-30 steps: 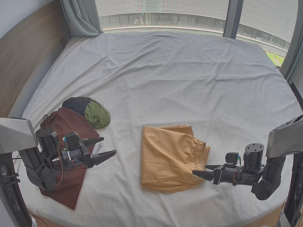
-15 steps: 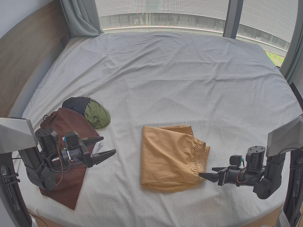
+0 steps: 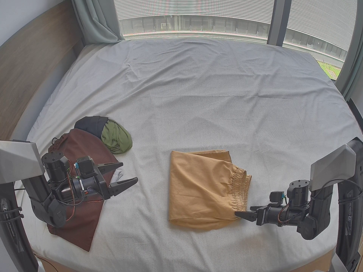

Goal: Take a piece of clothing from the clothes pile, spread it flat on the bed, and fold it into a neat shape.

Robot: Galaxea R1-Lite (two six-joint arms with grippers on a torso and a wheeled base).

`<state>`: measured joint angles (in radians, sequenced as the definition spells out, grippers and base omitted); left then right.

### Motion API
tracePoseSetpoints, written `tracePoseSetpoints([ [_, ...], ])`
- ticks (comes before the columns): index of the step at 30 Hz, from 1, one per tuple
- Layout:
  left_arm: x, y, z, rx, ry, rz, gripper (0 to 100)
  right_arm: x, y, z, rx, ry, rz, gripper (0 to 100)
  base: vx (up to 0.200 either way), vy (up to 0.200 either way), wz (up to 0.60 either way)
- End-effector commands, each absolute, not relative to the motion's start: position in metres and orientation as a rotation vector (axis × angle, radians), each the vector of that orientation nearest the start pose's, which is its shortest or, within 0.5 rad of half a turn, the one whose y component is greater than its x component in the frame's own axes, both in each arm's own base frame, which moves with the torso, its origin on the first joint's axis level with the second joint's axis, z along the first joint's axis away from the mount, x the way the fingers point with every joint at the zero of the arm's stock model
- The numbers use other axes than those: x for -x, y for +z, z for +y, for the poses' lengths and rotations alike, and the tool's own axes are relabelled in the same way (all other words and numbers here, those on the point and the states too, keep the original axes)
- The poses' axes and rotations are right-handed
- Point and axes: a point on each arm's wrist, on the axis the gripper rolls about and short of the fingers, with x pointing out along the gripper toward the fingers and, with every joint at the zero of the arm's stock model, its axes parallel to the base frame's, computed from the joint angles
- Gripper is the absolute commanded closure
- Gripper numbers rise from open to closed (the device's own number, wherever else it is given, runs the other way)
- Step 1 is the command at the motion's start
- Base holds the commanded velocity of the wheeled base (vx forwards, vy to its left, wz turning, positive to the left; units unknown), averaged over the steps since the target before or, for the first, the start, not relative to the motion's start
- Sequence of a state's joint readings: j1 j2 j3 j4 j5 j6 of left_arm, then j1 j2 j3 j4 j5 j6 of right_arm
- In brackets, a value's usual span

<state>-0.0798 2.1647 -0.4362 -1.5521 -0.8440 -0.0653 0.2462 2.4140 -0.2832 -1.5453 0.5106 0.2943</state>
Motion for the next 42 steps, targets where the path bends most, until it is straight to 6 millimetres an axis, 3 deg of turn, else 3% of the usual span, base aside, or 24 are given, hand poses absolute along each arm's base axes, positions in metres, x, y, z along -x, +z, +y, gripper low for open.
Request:
tracePoseSetpoints([
  [1,-0.307,0.048,-0.040,0.129,-0.911,0.198,0,-0.271,-0.058,0.081,-0.376,0.634,0.735,0,0.000,0.000,0.00],
  [8,-0.308,0.048,-0.039,0.128,-0.908,0.194,0,-0.278,-0.060,0.088,-0.418,0.638,0.734,0,0.000,0.000,0.00],
  [19,-0.308,0.049,-0.038,0.127,-0.905,0.190,0,-0.285,-0.053,0.129,-0.466,0.737,0.710,0,0.000,0.000,0.00],
  [37,-0.308,0.049,-0.038,0.128,-0.904,0.191,0,-0.298,-0.049,0.126,-0.489,0.701,0.660,0,0.000,0.000,0.00],
  [38,-0.308,0.049,-0.038,0.130,-0.903,0.192,0,-0.298,-0.049,0.126,-0.488,0.702,0.657,100,0.000,0.000,0.00],
  [42,-0.308,0.049,-0.038,0.130,-0.903,0.192,0,-0.298,-0.050,0.126,-0.491,0.699,0.661,100,0.000,0.000,0.00],
])
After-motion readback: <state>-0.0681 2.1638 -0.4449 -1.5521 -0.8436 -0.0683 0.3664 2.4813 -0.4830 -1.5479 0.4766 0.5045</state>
